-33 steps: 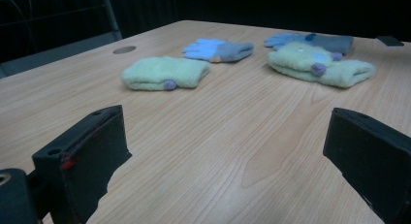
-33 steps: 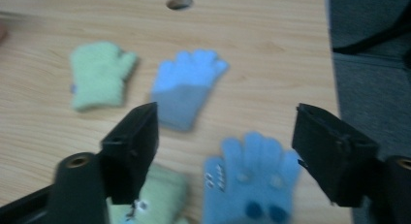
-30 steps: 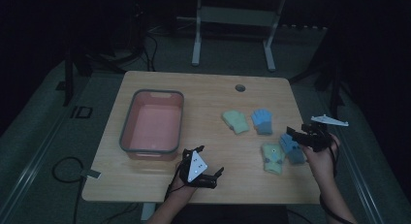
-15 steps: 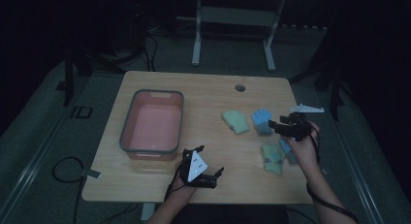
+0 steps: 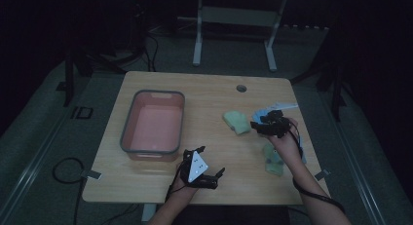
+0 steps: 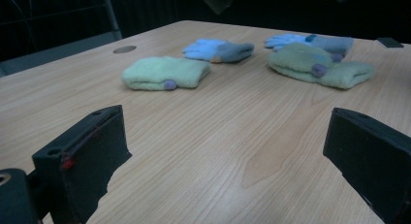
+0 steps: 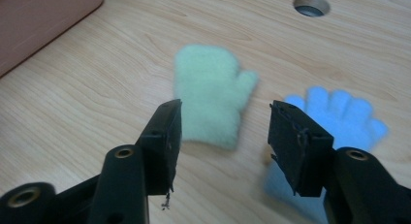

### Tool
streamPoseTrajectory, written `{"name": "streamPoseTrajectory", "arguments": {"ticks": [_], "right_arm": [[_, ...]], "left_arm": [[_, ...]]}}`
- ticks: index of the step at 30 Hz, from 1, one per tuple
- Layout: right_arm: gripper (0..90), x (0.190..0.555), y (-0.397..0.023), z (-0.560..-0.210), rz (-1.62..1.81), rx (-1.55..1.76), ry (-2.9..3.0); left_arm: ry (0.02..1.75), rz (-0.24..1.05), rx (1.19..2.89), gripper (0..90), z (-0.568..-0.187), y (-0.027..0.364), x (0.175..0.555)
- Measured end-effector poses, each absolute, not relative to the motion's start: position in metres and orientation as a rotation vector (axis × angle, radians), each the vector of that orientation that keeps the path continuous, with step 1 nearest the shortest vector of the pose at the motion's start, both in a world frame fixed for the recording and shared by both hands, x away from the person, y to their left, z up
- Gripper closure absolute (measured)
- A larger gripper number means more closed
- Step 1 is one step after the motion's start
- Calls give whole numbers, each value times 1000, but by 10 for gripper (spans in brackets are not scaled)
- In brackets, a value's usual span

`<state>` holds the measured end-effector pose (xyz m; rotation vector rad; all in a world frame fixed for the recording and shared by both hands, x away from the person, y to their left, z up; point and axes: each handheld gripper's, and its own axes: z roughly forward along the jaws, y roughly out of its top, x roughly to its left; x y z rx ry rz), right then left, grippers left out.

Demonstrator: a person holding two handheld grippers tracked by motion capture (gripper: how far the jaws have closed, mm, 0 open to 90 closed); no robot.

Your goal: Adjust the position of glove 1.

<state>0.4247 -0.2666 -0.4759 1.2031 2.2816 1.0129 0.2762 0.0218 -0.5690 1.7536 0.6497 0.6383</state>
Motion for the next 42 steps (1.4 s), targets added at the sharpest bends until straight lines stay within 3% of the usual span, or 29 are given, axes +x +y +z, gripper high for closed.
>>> {"name": "streamPoseTrajectory", "arguments": {"ticks": [11, 15, 27, 42], "right_arm": [[472, 452, -239, -483, 990, 1155, 2330], [563, 462, -233, -490, 983, 1183, 2338], [543, 489, -214, -519, 876, 1187, 2410], [694, 502, -209, -539, 814, 1169, 2483]], "left_arm": [[650, 636, 1753, 23, -569, 22, 276], [650, 631, 1753, 23, -569, 22, 277], [651, 628, 1747, 23, -569, 23, 277], [663, 625, 1739, 23, -569, 24, 277]]}}
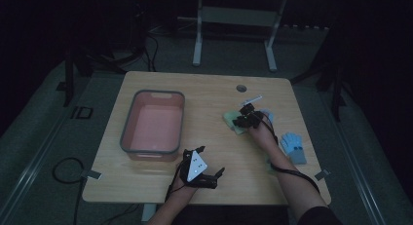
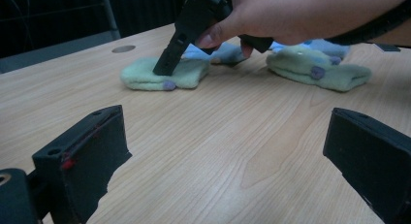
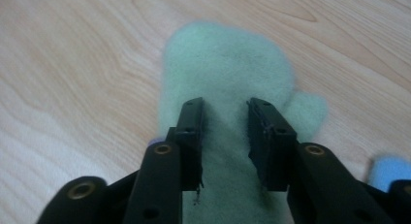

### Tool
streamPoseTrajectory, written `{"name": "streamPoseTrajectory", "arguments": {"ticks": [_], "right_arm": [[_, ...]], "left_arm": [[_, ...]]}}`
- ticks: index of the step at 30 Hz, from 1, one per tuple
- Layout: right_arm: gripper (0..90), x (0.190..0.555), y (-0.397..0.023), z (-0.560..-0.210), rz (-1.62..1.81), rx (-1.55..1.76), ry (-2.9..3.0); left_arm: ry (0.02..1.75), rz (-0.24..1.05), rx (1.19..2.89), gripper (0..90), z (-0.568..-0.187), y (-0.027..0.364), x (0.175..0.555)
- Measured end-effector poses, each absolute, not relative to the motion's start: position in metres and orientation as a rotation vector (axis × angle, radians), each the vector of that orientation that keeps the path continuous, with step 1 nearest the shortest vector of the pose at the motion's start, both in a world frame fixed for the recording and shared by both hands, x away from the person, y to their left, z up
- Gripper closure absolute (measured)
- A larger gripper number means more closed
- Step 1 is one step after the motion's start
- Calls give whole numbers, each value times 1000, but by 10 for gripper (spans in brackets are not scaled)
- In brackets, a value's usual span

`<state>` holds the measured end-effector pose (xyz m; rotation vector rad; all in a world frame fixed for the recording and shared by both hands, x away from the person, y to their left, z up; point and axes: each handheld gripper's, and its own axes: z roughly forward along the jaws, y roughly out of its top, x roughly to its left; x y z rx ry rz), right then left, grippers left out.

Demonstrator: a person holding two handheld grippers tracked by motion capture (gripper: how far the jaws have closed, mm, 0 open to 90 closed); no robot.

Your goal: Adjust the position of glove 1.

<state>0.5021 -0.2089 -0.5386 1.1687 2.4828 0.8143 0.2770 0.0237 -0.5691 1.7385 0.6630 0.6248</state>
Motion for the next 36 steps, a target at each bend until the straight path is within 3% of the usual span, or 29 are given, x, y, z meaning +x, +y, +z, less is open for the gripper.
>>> {"name": "streamPoseTrajectory", "arguments": {"ticks": [3, 6, 13, 27, 36], "right_arm": [[807, 502, -208, -538, 809, 1193, 2463], [841, 500, -207, -533, 825, 1249, 2447], [853, 484, -207, -512, 805, 1324, 2395], [858, 417, -198, -471, 866, 1381, 2230], [861, 379, -191, -475, 871, 1368, 2182]], "left_arm": [[671, 609, 1732, 23, -569, 25, 278], [672, 608, 1735, 23, -569, 25, 278], [672, 620, 1743, 23, -569, 23, 278], [673, 618, 1742, 23, -569, 24, 278], [662, 621, 1740, 23, -569, 23, 278]]}}
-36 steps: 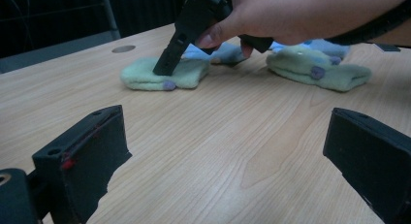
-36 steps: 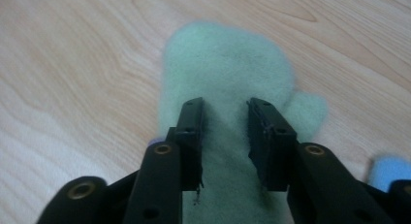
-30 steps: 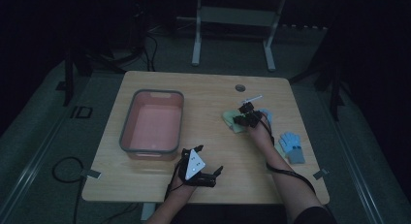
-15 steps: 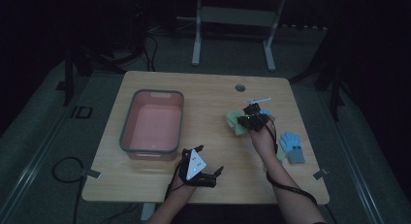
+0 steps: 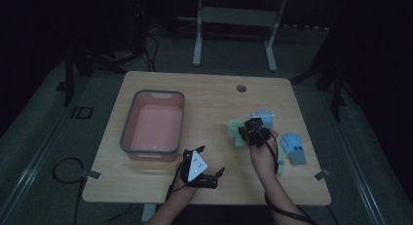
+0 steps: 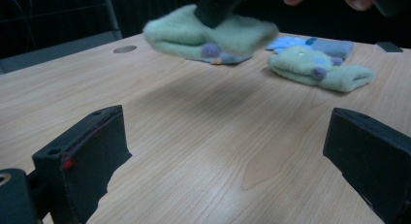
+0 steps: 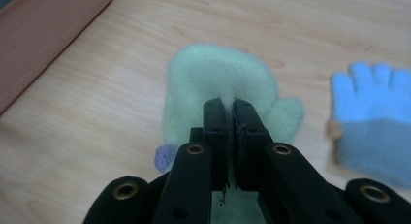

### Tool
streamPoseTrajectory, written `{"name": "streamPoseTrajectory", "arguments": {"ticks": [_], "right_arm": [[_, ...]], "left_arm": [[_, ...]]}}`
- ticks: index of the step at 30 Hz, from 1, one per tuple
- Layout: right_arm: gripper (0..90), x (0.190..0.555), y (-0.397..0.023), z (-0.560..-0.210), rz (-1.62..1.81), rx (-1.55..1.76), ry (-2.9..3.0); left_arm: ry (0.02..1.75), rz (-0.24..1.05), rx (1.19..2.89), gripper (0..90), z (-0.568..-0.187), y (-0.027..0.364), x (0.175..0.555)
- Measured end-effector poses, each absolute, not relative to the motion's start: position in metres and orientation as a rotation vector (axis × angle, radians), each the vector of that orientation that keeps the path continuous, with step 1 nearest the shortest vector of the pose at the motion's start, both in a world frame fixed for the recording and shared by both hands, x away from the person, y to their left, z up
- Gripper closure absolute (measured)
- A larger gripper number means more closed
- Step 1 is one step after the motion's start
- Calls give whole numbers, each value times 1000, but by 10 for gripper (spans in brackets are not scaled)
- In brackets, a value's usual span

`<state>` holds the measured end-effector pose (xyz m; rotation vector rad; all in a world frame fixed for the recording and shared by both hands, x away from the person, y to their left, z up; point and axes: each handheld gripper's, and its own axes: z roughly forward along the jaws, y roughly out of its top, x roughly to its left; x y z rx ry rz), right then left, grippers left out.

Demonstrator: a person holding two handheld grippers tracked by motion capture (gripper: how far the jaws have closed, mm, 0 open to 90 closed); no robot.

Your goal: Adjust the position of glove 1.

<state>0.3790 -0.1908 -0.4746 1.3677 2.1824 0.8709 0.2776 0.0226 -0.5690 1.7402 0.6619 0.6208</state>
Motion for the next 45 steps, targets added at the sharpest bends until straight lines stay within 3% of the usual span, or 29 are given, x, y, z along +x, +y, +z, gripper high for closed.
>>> {"name": "streamPoseTrajectory", "arguments": {"ticks": [9, 16, 26, 45], "right_arm": [[861, 349, -187, -503, 826, 1429, 2125], [814, 352, -177, -543, 797, 1502, 2175], [589, 354, -179, -539, 829, 1466, 2188], [587, 356, -222, -503, 876, 1377, 2219]], "left_arm": [[660, 615, 1742, 23, -569, 23, 278], [663, 608, 1741, 23, -569, 23, 279], [657, 609, 1742, 23, -569, 23, 279], [660, 606, 1748, 23, -569, 22, 279]]}}
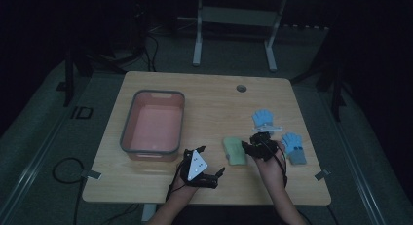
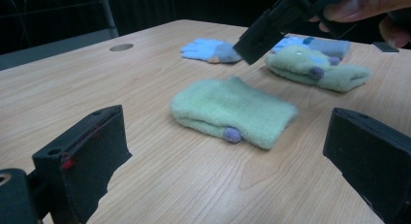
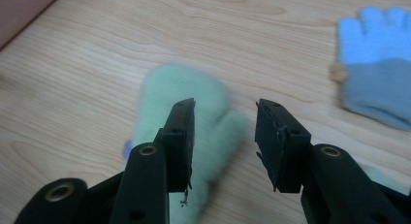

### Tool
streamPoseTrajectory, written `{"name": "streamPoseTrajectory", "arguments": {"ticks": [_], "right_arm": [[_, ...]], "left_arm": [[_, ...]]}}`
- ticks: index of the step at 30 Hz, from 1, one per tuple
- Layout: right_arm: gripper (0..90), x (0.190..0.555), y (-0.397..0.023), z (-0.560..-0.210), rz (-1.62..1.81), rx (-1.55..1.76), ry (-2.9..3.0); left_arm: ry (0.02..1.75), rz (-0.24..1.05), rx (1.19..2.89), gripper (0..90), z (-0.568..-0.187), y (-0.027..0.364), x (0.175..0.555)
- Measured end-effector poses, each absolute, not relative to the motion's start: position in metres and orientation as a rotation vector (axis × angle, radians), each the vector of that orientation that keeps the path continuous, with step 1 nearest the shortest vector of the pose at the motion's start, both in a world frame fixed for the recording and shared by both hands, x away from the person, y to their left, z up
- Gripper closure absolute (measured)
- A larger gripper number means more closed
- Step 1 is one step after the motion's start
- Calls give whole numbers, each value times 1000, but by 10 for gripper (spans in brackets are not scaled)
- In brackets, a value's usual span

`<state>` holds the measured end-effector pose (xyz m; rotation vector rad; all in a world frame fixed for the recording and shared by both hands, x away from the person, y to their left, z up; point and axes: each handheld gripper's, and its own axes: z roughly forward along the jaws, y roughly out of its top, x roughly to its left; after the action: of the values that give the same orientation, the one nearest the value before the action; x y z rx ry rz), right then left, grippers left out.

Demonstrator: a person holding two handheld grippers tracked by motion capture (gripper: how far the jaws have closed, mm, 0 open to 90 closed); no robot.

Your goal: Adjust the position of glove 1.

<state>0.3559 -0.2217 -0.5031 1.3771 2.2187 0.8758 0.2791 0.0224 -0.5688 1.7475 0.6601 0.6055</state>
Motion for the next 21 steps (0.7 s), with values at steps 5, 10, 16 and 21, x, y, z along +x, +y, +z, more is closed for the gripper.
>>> {"name": "streamPoseTrajectory", "arguments": {"ticks": [5, 10, 16, 21], "right_arm": [[588, 353, -236, -499, 865, 1362, 2235], [587, 348, -250, -493, 861, 1342, 2229], [587, 341, -268, -486, 854, 1310, 2230], [584, 341, -289, -483, 835, 1282, 2229]], "left_arm": [[662, 605, 1748, 23, -569, 22, 279], [661, 611, 1745, 24, -569, 22, 279], [660, 610, 1748, 23, -569, 22, 279], [660, 611, 1747, 23, -569, 22, 279]]}}
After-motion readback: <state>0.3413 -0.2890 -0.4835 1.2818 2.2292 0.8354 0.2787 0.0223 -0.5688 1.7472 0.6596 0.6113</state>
